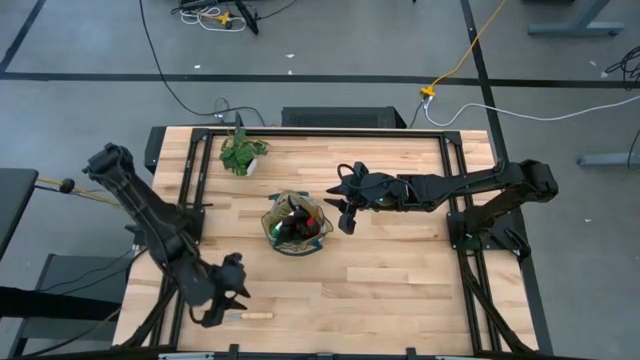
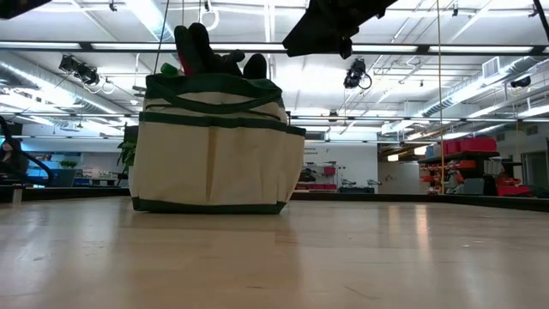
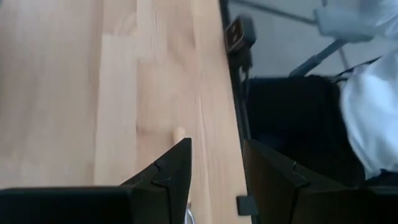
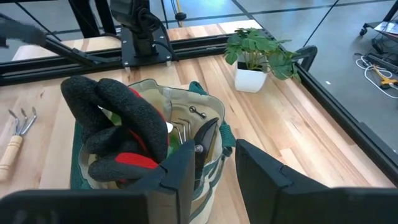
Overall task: Pick & Place Garden tools in Gardening bag
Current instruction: Put the hand rake into the gardening bag
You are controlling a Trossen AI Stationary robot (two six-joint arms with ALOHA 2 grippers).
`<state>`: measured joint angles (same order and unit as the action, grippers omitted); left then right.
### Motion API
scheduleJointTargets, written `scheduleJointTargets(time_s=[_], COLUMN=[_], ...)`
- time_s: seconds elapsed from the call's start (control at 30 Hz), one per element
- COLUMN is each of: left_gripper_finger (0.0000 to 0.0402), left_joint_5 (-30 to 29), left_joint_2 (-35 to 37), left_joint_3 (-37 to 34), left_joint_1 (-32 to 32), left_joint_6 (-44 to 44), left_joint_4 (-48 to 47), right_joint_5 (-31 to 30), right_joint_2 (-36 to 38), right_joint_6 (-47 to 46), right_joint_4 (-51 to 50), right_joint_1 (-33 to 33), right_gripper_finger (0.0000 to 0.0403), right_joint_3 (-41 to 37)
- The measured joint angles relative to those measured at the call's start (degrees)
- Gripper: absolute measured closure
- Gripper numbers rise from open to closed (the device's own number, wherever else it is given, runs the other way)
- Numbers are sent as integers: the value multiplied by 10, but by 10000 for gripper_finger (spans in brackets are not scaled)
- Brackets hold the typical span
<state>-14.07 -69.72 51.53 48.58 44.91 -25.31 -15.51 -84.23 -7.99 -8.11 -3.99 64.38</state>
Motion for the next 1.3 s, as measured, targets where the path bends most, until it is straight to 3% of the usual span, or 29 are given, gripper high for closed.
scheduleJointTargets(time_s=[0.67,1.3], left_gripper_finger=[251,251], left_joint_5=[43,48], left_joint_2=[-168,-242], left_joint_3=[0,0], left_joint_1=[25,21], left_joint_6=[56,59], left_joint_4=[50,48], right_joint_5=[0,0], right_joint_2=[0,0], right_joint_6=[-1,-1], right_joint_4=[5,6], right_joint_1=[0,0], right_gripper_finger=[284,284], right_joint_3=[0,0])
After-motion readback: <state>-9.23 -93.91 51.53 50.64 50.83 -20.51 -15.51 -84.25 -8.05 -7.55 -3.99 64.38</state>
